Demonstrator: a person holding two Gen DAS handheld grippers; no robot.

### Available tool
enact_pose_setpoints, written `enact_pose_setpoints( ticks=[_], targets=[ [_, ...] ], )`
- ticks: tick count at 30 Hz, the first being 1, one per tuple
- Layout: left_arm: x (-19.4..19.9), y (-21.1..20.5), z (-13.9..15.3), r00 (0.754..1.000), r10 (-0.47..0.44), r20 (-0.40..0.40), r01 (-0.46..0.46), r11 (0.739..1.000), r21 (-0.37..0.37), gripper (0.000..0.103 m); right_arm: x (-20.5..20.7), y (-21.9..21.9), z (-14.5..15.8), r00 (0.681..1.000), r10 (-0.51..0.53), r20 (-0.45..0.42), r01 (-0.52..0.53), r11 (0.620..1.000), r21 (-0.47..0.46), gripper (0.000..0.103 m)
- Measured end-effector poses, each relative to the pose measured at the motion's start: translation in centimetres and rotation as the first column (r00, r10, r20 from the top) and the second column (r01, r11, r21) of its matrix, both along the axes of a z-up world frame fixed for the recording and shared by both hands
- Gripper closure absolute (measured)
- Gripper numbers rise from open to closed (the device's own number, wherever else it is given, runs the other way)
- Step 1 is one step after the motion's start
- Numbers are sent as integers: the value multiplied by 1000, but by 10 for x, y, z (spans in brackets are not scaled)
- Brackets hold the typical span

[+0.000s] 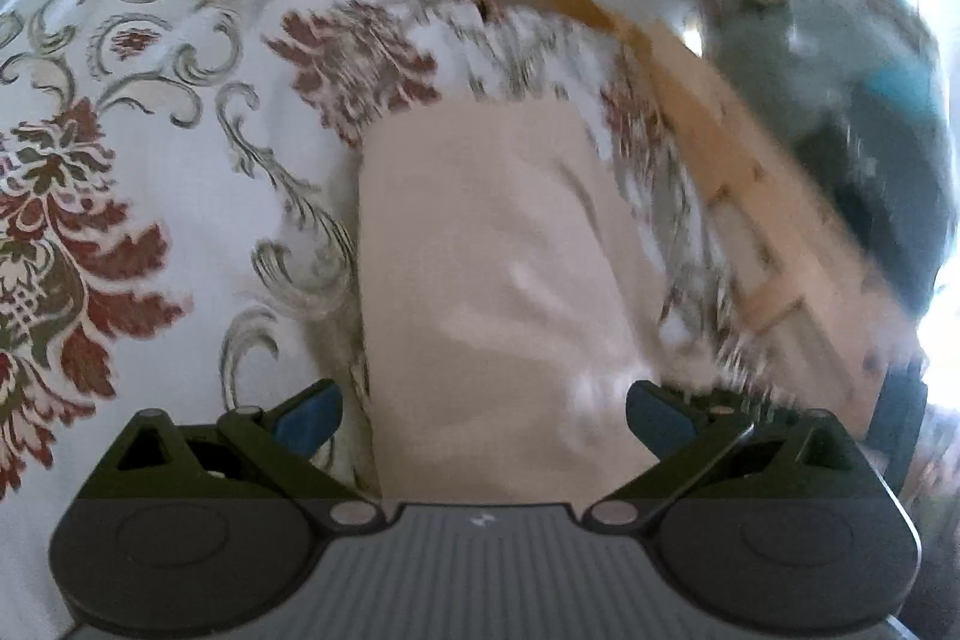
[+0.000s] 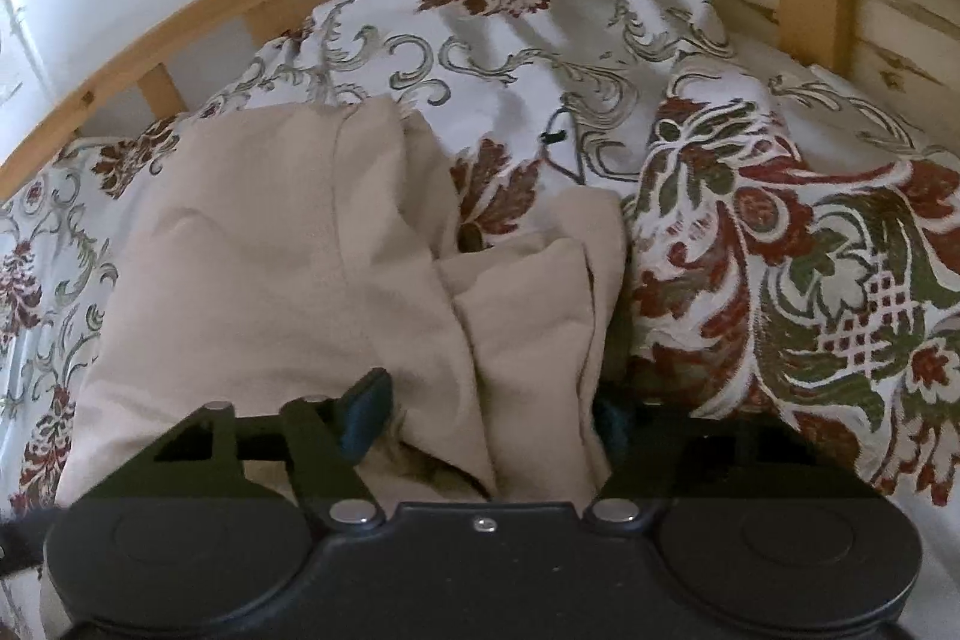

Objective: Fold large clothes

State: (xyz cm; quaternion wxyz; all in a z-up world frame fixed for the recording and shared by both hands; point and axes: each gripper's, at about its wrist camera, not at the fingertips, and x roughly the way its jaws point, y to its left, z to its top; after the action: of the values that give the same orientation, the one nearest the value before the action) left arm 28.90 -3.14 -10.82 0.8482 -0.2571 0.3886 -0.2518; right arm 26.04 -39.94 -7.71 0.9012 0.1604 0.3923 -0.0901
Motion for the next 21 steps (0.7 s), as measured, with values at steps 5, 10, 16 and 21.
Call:
enact_pose_setpoints(
  ticks=[5,10,16,21],
  targets=[
    [31,17,-14,998,24,-64,-29,997,-75,7,-3,-8,0,1000,-19,19,18,998,55,47],
    [58,7,-37,985,-70,-156,49,989,-138,10,-3,-13,-3,999,-39,20,36,994,104,47],
    [67,-4,-50,974,-115,-197,78,979,-187,15,0,-16,-7,999,-47,6,46,989,143,41],
    [63,-16,-36,975,-93,-201,71,991,-113,33,2,-11,-8,999,-40,-3,40,991,124,49]
  ],
)
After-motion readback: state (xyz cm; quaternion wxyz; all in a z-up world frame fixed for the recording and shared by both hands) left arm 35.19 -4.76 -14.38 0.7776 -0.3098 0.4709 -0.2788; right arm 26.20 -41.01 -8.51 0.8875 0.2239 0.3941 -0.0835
